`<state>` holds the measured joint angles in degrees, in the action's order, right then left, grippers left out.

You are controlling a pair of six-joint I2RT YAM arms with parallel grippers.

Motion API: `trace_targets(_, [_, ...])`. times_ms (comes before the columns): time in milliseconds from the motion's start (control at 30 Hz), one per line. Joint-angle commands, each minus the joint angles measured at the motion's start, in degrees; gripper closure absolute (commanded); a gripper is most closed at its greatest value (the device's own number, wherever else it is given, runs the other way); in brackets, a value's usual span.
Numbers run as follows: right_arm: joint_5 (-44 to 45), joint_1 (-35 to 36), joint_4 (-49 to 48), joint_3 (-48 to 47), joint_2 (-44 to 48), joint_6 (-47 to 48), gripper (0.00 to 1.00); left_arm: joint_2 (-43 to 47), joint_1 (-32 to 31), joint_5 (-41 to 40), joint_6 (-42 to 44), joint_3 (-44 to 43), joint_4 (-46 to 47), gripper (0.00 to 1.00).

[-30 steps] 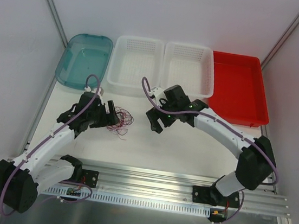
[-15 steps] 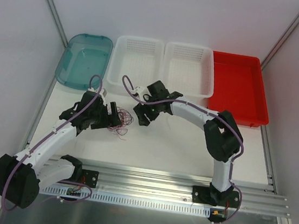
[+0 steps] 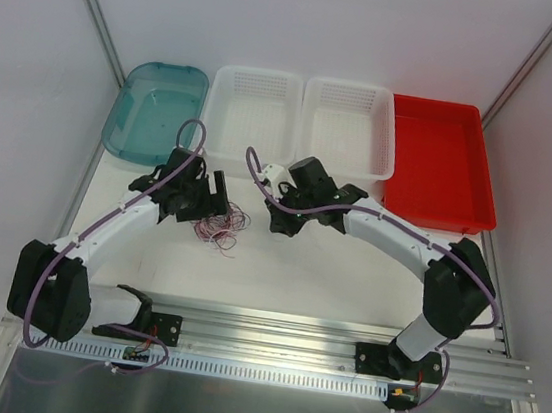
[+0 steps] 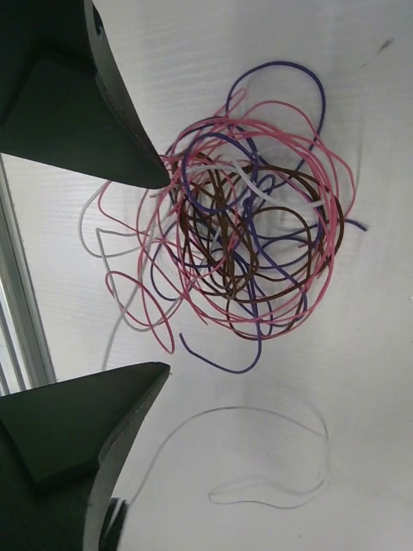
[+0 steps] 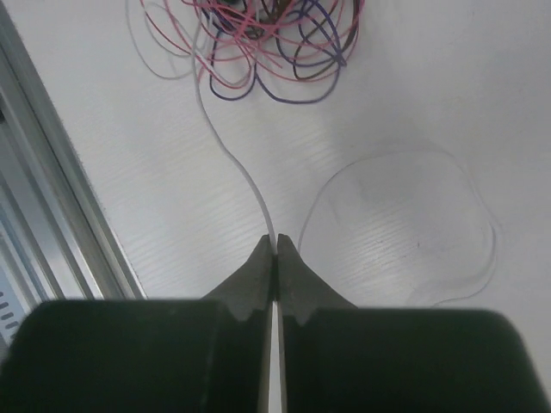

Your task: Untangle the cables

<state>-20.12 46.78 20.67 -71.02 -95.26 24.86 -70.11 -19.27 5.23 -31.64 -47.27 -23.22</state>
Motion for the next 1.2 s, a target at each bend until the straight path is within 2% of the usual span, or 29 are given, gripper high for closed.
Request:
trace_targets(0, [1.7, 1.8, 0.7, 1.1, 4.6, -0.7, 0.99, -3.6, -2.9, -2.5, -1.6, -4.0, -0.2, 0.17])
trace_targets(133, [2.8, 3.2, 2.0, 1.9, 7.5, -0.9, 0.99, -8.8, -6.0, -5.0, -2.6, -5.9, -0.2, 0.19])
trace_targets(300, [6.1, 5.8, 4.6, 3.6, 12.6, -1.0, 0.99, -15.9, -7.4, -11.3, -3.4, -6.8, -0.2, 0.27])
trace_targets(500, [11.5, 6.4, 9.3, 5.8, 24.6, -1.7, 0.99, -21.6, -7.3, -15.4, -2.7, -7.0, -0.2, 0.34])
trace_targets(700, [23.3, 5.9, 19.1, 2.1, 37.4, 0.0, 0.99, -20.6, -7.3, -18.2, -1.9, -5.8, -0.2, 0.36])
trace_targets(867, [28.1, 3.1, 25.4, -6.6, 43.7, 0.5, 0.99, -19.2, -6.2, -19.6, -1.4, -4.4, -0.2, 0.36])
trace_targets(1000, [30.1, 1.4, 25.5, -10.9, 47.2, -0.4, 0.99, -19.0, -5.6, -19.5, -1.0, -3.9, -0.4, 0.35])
trace_targets(1167, [34.9, -0.6, 23.7, -12.1, 47.8, -0.9, 0.99, -15.2, -5.7, -15.0, -1.1, -3.1, -0.4, 0.31])
